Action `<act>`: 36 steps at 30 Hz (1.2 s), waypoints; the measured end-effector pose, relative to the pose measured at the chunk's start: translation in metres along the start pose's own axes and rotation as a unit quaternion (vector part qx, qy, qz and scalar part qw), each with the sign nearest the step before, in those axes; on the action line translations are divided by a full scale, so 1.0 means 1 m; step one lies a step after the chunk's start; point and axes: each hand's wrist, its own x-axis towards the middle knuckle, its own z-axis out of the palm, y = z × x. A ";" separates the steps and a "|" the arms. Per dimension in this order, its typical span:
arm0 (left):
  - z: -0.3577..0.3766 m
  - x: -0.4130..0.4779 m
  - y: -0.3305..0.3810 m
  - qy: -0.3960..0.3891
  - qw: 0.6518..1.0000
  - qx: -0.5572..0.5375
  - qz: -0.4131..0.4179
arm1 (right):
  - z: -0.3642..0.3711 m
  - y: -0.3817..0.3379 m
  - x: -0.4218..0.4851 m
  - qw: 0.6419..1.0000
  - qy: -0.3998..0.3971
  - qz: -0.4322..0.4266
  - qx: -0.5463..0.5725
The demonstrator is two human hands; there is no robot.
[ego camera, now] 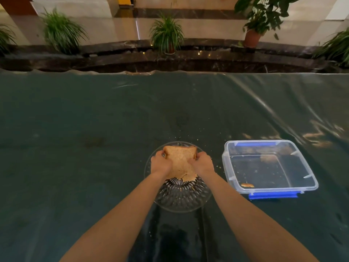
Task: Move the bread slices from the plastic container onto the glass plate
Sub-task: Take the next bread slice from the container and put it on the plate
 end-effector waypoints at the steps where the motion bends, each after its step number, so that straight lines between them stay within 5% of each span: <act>1: -0.001 0.002 -0.002 -0.005 1.000 0.019 0.000 | 0.002 0.001 0.000 1.000 0.002 0.004 -0.003; 14: -0.018 0.007 -0.012 -0.066 0.990 0.123 0.033 | -0.011 0.005 -0.005 0.997 -0.028 -0.007 -0.068; 36: -0.011 0.005 -0.013 -0.145 0.988 -0.047 -0.030 | -0.004 0.000 0.003 0.992 -0.121 0.041 -0.015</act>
